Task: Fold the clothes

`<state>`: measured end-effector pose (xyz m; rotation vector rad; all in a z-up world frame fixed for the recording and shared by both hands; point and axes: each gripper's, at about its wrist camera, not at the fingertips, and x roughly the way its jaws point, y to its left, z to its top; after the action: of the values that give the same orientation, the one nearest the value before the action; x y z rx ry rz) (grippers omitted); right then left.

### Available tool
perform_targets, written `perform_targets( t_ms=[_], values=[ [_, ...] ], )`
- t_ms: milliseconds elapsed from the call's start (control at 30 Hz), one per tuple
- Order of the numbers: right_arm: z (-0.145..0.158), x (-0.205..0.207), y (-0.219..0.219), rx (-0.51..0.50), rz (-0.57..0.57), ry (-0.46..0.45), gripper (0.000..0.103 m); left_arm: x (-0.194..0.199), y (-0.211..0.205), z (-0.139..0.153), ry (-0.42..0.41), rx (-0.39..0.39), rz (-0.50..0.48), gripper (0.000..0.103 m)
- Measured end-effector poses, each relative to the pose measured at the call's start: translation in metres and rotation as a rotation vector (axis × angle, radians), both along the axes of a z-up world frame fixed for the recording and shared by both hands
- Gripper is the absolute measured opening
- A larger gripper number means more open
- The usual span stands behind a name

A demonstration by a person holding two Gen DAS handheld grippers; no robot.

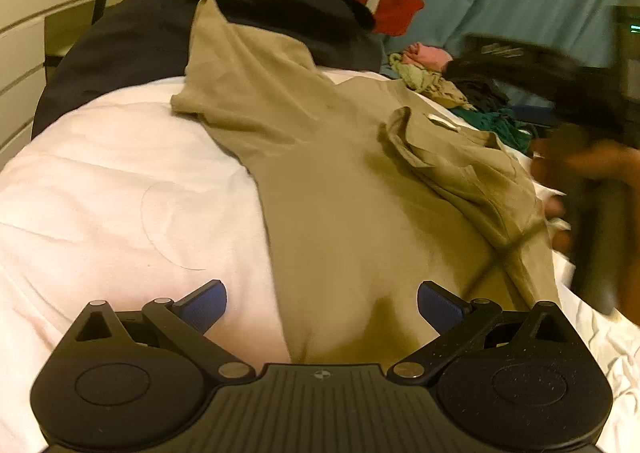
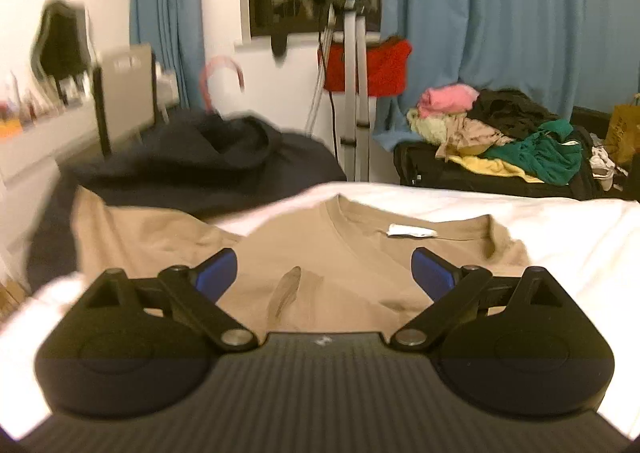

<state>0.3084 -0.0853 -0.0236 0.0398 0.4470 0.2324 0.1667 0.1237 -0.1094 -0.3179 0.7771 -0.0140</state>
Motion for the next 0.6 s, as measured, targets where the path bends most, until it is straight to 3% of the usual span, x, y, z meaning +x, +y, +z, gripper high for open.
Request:
perform_targets(
  t_ms=[133,267,433,600],
  values=[
    [0.019,-0.083,-0.026,0.086,-0.015,-0.07,0.095,-0.01,-0.01,0.005,-0.038,-0.026,-0.031,0.103],
    [0.03,-0.179,-0.063,0.116,-0.036,-0.151,0.096,-0.023,-0.027,0.013,-0.069,0.007,-0.057,0.103],
    [0.028,-0.268,-0.096,0.027,-0.087,-0.161,0.096,-0.049,-0.046,0.025,-0.1,0.013,-0.117,0.102],
    [0.022,-0.317,-0.136,0.186,-0.124,-0.147,0.096,-0.079,-0.076,0.035,-0.107,0.025,-0.224,0.101]
  ],
)
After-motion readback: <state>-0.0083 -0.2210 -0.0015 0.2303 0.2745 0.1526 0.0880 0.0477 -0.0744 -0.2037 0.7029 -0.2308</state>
